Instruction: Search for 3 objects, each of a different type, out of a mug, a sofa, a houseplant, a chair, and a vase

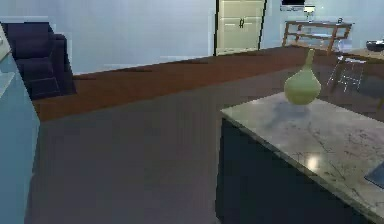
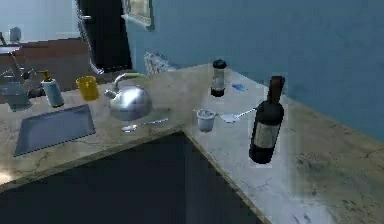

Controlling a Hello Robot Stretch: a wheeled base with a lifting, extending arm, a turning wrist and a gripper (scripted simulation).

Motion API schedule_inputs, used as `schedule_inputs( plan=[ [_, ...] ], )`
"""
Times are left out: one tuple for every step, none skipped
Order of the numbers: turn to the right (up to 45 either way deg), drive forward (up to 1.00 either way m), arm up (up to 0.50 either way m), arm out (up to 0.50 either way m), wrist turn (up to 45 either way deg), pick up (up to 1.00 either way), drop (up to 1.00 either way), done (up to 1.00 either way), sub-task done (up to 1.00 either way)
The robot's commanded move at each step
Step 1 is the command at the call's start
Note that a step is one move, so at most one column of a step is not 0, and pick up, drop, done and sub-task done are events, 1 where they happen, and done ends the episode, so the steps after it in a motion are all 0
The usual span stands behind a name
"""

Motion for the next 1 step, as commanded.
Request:
schedule_inputs(
  plan=[
    [-30.0,0.0,0.0,0.0,0.0,0.0,0.0,0.0,0.0]
  ],
)
